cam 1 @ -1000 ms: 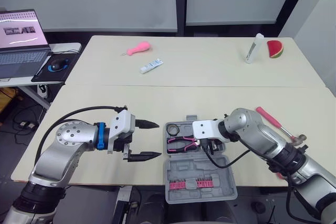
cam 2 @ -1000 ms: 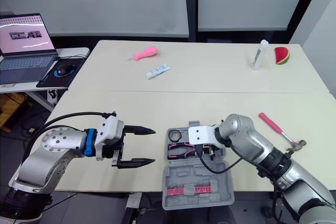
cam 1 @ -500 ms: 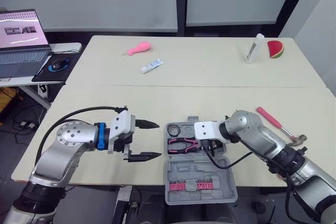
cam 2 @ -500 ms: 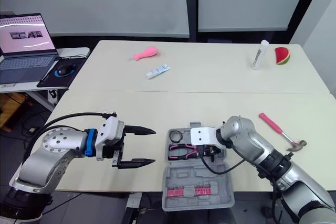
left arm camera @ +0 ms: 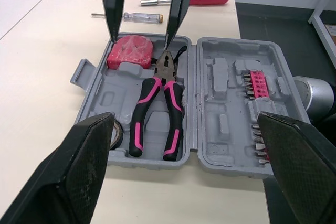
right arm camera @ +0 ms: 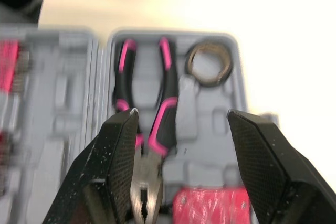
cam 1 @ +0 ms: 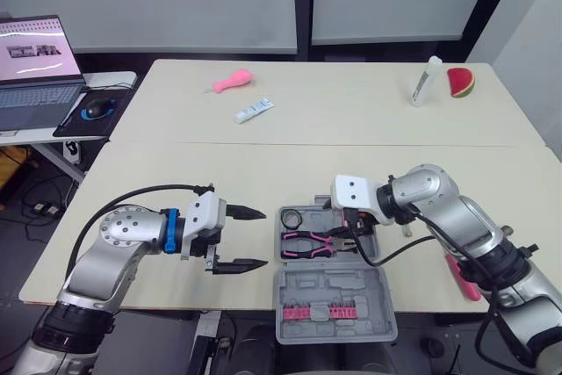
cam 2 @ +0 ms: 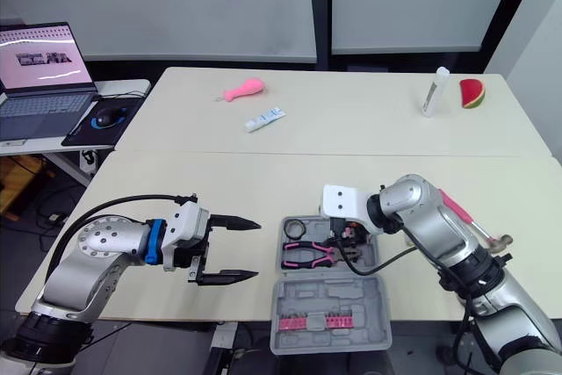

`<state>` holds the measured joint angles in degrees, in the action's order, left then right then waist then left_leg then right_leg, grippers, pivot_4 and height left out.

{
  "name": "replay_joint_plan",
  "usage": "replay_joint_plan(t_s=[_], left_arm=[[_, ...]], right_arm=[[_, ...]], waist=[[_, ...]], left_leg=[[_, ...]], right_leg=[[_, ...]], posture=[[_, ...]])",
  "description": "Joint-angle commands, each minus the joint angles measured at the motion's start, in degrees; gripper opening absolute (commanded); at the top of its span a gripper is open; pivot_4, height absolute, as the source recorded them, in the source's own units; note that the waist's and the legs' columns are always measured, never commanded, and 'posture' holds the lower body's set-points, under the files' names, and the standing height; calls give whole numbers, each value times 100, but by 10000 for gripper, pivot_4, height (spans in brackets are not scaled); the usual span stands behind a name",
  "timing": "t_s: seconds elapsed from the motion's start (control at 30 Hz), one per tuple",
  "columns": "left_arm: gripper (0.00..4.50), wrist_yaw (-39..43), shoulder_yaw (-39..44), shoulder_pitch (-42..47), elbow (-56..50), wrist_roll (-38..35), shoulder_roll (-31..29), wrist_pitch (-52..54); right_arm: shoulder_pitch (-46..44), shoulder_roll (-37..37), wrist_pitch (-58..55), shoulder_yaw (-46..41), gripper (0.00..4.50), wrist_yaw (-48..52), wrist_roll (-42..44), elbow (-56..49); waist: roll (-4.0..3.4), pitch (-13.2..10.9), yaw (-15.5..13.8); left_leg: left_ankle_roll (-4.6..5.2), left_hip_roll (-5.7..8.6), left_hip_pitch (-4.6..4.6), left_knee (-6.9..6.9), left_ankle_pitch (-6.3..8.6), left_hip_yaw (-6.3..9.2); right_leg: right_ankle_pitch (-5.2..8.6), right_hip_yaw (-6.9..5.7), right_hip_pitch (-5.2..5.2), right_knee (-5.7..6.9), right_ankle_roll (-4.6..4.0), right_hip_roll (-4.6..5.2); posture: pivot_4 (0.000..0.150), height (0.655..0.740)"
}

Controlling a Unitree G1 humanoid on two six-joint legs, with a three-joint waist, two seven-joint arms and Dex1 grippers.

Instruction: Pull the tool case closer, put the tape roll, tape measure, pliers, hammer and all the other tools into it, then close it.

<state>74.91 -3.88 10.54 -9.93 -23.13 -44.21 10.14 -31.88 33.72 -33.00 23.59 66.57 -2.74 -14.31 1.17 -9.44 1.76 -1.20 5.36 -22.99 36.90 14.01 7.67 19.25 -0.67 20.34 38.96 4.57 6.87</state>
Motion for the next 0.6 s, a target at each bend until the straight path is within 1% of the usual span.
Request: replay_joint_plan(t_s=[0.03,0.13,0.27,0.43,0.6], left_arm=[[45000,70,35,70,-15,-60,17,-127],[45000,91,27,78,20,-52,26,-165],[45000,121,-8,130,28,-32,19,-159],[45000,124,-25,177,-54,-53,-4,-78],[45000,137,-30,187,-54,-46,-9,-82]], right_arm=[[599,-130,478,-172,20617,-576,59,-384],[980,-324,730,-200,14993,-966,48,-402],[1403,-602,1233,-182,7962,-1656,-165,-35],[1600,-689,1531,-154,213,-1963,-245,248],[1651,-644,1826,-124,213,-2085,-350,673]], waist=[[0,0,-2],[0,0,5],[-1,0,11],[-1,0,10],[-1,0,9]], left_leg=[[0,1,0,0,0,0],[0,2,0,1,0,-3],[1,-3,8,-1,0,1],[0,0,8,1,0,-2],[0,-1,8,0,0,-1]], right_leg=[[0,0,-1,0,0,2],[0,1,1,3,0,2],[0,2,0,6,0,-7],[0,4,-1,5,0,-6],[0,3,-3,6,0,-7]], posture=[[1500,7400],[1500,7400],[1500,7400],[1500,7400],[1500,7400]])
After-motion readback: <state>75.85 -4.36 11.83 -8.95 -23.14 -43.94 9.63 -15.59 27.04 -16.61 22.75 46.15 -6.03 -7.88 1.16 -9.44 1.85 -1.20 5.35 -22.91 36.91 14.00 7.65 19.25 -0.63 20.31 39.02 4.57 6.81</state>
